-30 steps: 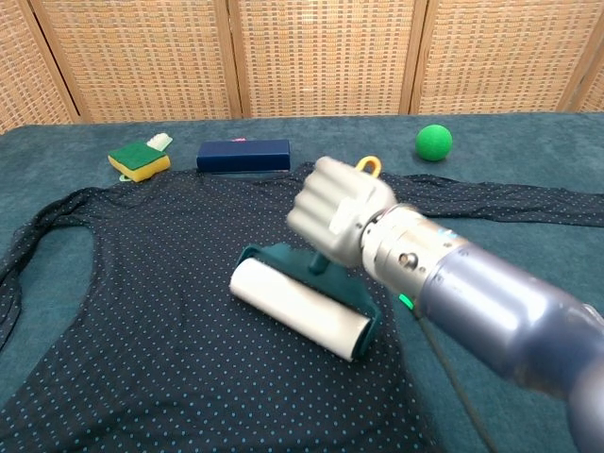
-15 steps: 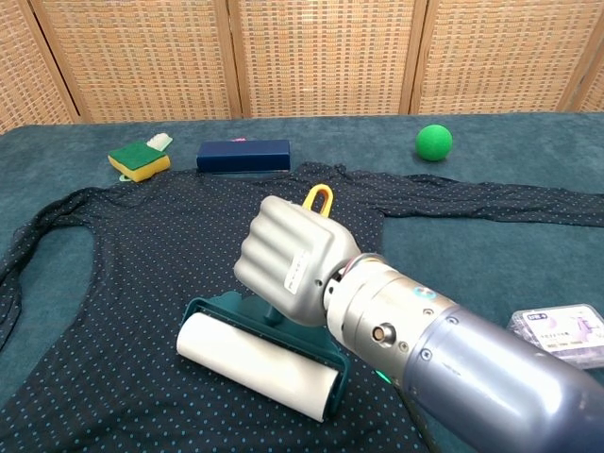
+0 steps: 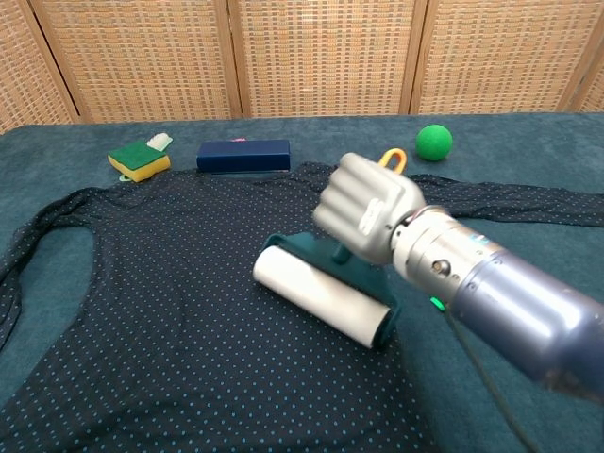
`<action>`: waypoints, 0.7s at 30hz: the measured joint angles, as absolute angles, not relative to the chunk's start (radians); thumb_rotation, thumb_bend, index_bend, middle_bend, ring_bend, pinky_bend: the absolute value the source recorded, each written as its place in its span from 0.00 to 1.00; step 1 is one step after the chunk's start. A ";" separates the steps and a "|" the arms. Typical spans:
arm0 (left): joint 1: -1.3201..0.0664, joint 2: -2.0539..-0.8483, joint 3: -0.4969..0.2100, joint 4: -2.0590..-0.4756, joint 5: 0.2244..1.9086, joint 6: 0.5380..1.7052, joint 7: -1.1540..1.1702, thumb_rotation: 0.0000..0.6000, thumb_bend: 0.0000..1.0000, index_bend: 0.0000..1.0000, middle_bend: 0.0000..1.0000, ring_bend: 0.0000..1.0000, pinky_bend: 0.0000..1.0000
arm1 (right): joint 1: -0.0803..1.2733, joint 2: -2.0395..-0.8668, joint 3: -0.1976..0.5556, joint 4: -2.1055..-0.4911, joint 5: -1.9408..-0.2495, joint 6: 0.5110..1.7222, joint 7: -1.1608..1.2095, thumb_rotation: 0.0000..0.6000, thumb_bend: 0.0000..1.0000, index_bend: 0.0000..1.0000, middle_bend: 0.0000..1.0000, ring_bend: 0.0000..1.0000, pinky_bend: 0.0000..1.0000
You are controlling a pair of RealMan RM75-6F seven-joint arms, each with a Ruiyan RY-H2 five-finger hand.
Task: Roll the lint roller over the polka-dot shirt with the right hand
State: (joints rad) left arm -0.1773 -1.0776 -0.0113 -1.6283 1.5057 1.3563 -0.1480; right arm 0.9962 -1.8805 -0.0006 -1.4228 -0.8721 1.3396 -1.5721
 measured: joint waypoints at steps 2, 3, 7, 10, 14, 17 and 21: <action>-0.177 -1.078 -0.012 -1.628 1.506 1.356 -0.147 1.00 0.00 0.00 0.00 0.00 0.00 | 0.983 -1.871 0.010 -1.398 -0.862 1.333 -1.556 1.00 0.94 0.67 1.00 1.00 1.00; -0.177 -1.078 -0.012 -1.628 1.506 1.357 -0.147 1.00 0.00 0.00 0.00 0.00 0.00 | 0.979 -1.868 0.015 -1.389 -0.857 1.331 -1.552 1.00 0.94 0.67 1.00 1.00 1.00; -0.177 -1.079 -0.011 -1.629 1.505 1.356 -0.142 1.00 0.00 0.00 0.00 0.00 0.00 | 0.966 -1.861 0.035 -1.358 -0.836 1.324 -1.543 1.00 0.94 0.67 1.00 1.00 1.00; -0.177 -1.080 -0.011 -1.631 1.504 1.356 -0.137 1.00 0.00 0.00 0.00 0.00 0.00 | 0.958 -1.858 0.049 -1.343 -0.821 1.319 -1.542 1.00 0.92 0.61 1.00 1.00 1.00; -0.178 -1.081 -0.011 -1.632 1.504 1.354 -0.133 1.00 0.00 0.00 0.00 0.00 0.00 | 0.951 -1.856 0.061 -1.346 -0.820 1.320 -1.536 1.00 0.52 0.24 1.00 1.00 1.00; -0.179 -1.082 -0.011 -1.632 1.504 1.353 -0.132 1.00 0.00 0.00 0.00 0.00 0.00 | 0.945 -1.851 0.073 -1.359 -0.818 1.326 -1.526 1.00 0.11 0.01 1.00 1.00 1.00; -0.179 -1.079 -0.009 -1.631 1.509 1.354 -0.141 1.00 0.00 0.00 0.00 0.00 0.00 | 0.930 -1.819 0.092 -1.411 -0.822 1.347 -1.500 1.00 0.03 0.00 1.00 1.00 1.00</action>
State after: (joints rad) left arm -0.1786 -1.0791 -0.0090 -1.6314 1.5091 1.3541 -0.1412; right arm 0.9299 -1.8185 0.0918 -1.4115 -0.8221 1.3472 -1.4997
